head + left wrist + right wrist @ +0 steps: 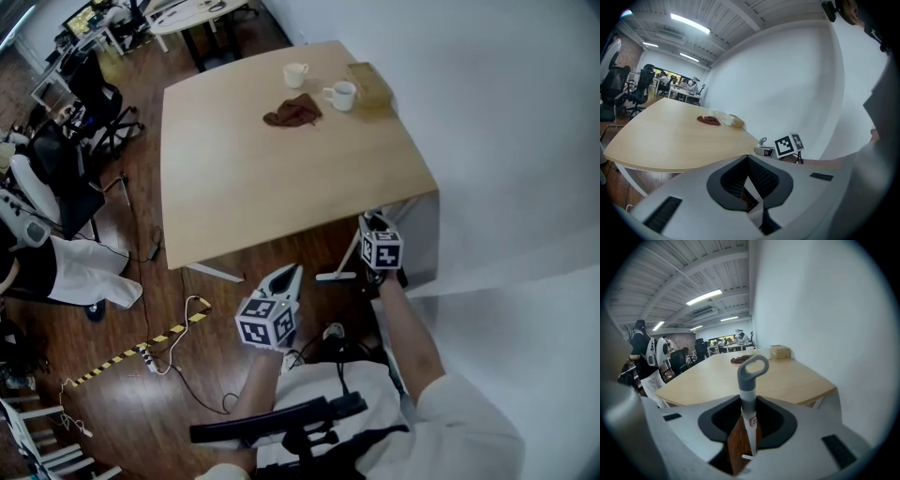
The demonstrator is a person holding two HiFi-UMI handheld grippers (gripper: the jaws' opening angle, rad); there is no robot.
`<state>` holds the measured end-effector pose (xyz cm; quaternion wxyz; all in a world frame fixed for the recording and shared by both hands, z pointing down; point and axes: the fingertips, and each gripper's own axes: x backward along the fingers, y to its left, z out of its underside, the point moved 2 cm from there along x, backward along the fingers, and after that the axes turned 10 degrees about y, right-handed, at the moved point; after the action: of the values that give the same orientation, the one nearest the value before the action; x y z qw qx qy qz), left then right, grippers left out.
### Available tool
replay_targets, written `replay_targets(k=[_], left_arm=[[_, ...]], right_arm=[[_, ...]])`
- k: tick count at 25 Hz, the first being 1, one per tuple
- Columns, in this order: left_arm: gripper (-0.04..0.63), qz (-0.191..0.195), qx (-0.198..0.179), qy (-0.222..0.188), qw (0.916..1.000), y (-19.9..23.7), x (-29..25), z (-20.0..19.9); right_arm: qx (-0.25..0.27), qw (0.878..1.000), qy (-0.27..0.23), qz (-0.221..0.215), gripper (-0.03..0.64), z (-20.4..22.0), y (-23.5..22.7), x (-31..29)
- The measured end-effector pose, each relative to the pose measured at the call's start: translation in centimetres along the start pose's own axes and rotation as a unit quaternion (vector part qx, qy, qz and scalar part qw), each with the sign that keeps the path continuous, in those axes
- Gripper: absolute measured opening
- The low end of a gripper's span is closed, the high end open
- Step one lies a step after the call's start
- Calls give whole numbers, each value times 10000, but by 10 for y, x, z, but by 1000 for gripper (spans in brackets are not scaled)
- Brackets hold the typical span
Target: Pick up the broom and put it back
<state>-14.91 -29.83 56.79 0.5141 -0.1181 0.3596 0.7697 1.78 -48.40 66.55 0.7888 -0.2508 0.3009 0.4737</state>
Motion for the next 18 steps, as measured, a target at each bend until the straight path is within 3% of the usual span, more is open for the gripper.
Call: replay_targets(k=[3, 7, 18], left_arm=[[-11, 113, -73, -29, 9999, -6, 7, 2], [-11, 218, -182, -112, 9995, -13, 21, 3], [-11, 290, -426, -399, 9979, -18, 48, -10]], right_arm=[[85, 9999, 94, -28, 127, 17, 10, 18], [308, 9994, -156, -32, 126, 10, 23, 57], [633, 9874, -1441, -128, 124, -100, 62, 196]])
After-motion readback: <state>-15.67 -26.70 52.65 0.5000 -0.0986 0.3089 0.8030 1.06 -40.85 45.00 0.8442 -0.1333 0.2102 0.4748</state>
